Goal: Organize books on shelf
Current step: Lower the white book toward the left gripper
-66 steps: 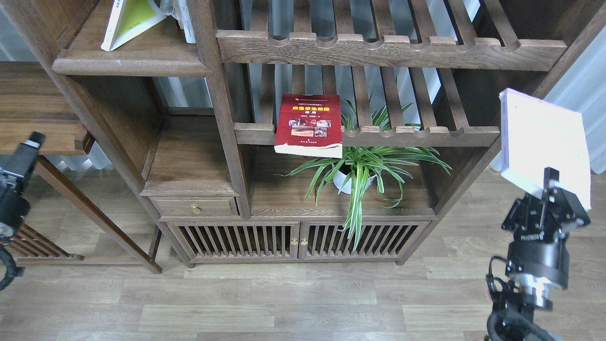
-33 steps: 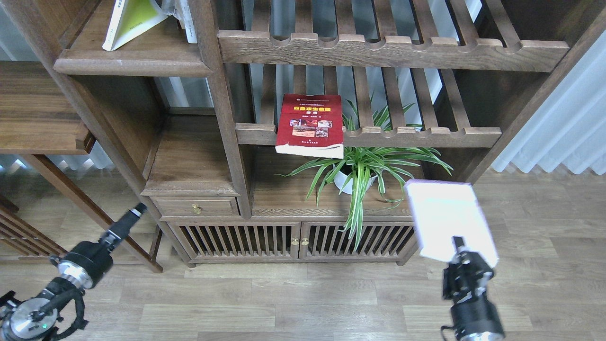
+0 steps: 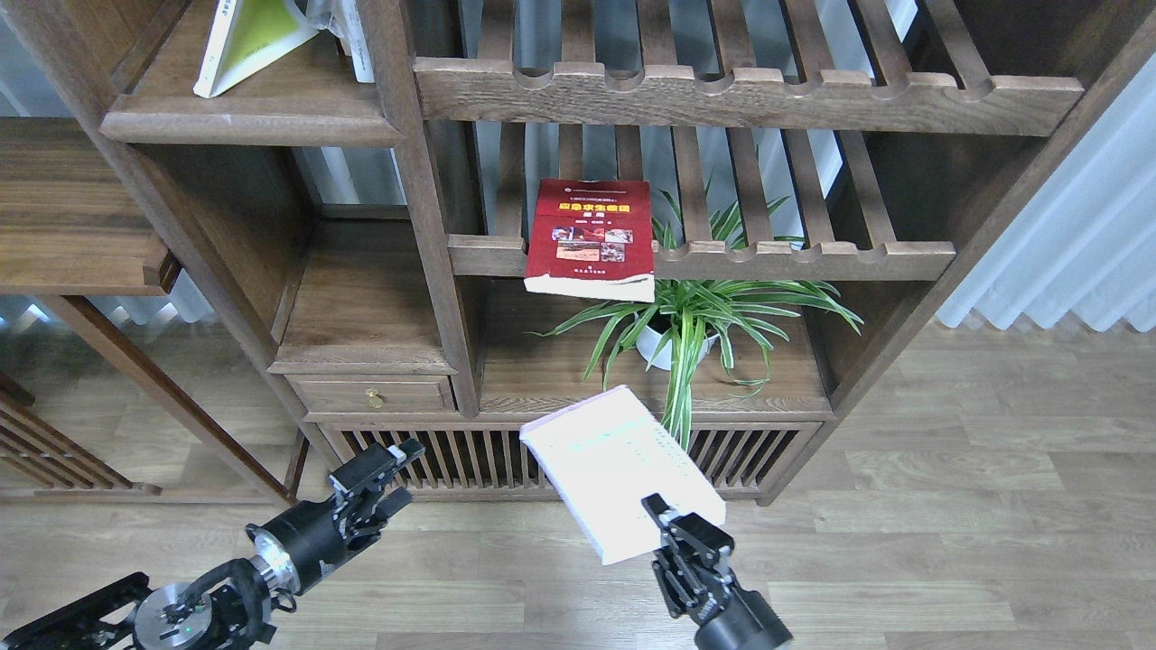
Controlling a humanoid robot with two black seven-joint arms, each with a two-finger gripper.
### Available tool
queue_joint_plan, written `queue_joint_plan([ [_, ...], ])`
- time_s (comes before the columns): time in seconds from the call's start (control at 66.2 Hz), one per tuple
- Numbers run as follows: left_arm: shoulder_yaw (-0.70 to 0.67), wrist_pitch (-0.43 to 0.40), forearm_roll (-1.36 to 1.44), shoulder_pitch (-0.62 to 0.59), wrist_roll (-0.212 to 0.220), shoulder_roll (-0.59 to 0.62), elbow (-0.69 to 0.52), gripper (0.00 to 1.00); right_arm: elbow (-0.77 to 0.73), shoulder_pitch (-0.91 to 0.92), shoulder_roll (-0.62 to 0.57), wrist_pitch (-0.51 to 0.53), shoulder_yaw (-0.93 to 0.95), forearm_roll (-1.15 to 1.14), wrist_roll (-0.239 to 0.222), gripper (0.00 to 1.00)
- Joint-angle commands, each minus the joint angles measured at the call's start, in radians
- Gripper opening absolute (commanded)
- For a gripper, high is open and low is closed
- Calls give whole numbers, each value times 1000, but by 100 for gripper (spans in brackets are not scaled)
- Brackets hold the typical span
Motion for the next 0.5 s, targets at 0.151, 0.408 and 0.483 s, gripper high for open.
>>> queue_joint_plan([
  [0.151, 69, 0, -18, 2, 7, -8, -45, 100, -8, 19, 9, 0, -56, 3, -20, 5],
  [0.408, 80, 0, -18, 7, 5, -51, -42, 100, -7, 5, 9, 0, -111, 1, -52, 5],
  [0.483, 98, 0, -19, 7, 5, -68, -33, 100, -7, 3, 9, 0, -124, 1, -56, 5],
])
